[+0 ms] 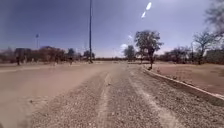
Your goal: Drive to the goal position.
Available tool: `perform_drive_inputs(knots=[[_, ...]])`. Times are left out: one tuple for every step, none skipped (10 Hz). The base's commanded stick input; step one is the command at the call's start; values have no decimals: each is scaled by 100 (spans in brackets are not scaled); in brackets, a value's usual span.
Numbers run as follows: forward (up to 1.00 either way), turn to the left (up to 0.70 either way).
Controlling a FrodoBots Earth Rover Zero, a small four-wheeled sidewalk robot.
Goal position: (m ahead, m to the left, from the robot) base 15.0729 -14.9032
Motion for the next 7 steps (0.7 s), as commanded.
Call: perform_drive_inputs(knots=[[100, 0], [100, 0], [100, 0], [100, 0], [100, 0], [100, 0], [100, 0]])
